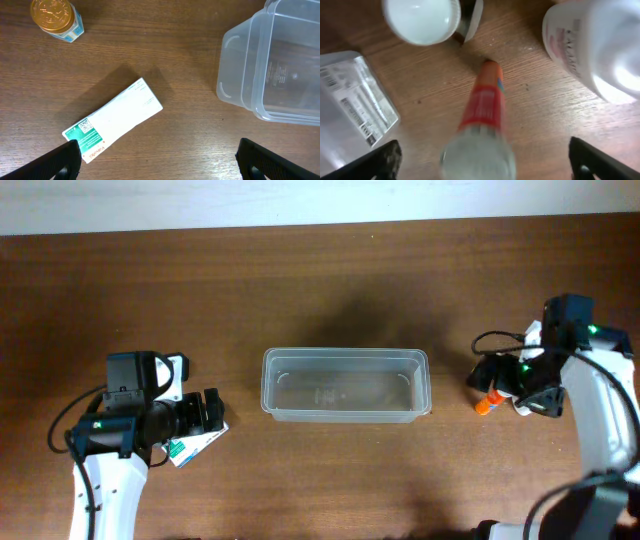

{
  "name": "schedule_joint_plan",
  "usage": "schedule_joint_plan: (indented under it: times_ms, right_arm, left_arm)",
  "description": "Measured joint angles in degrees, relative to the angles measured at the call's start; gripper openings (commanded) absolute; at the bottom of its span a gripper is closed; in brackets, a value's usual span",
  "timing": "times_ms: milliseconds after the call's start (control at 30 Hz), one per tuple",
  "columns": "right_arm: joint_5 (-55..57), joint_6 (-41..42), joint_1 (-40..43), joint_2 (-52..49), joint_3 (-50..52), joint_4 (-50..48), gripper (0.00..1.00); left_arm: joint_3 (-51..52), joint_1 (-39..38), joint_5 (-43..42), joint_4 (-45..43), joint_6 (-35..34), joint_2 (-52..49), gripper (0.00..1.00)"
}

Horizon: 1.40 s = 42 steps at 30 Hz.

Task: Pack container
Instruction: 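Move the right gripper to the orange-red tube and grasp it, then carry the orange tube into the container's right end and release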

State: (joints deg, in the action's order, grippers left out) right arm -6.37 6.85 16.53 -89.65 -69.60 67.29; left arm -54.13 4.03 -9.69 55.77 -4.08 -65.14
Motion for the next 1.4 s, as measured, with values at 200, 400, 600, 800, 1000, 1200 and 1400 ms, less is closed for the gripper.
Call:
schedule_joint_plan:
  times_ms: [200,400,600,800,1000,1200,1400]
  right_arm:
    - [-0.31,-0.46,0.00,-3.54,0.00,-0.07,0.65]
    - [-0.46,-0.76,0.00,-3.54,-0.04,-0.07,0.50]
    - [-0.46,-0.76,0.00,-3.54,-0.04,-0.07,0.39]
    - [-0.46,-0.85,0.00,-3.54,-0.15,-0.02,0.29]
    - [-0.44,-0.79,0.00,-3.15,-1.75,0.68,0.25]
    - [-0.42,-0.83,-0.44,0.66,-4.90,5.05,0.24]
    - [-0.37,-0.81,-6.45,6.73,-10.16,9.11,0.24]
  left_arm:
    - [0.00,0.00,0.00,0.00,0.00,-0.02,0.99]
    - [0.00,0.00,0.00,0.02,0.00,0.00,0.99]
    - [0.00,0.00,0.00,0.02,0.00,-0.02,0.99]
    - [0.00,0.00,0.00,0.00,0.00,-0.02,0.99]
    - [0.00,0.00,0.00,0.00,0.00,-0.02,0.99]
    - [0.00,0.00,0.00,0.00,-0.02,-0.02,1.00]
    - [0.00,0.00,0.00,0.00,0.00,-0.02,0.99]
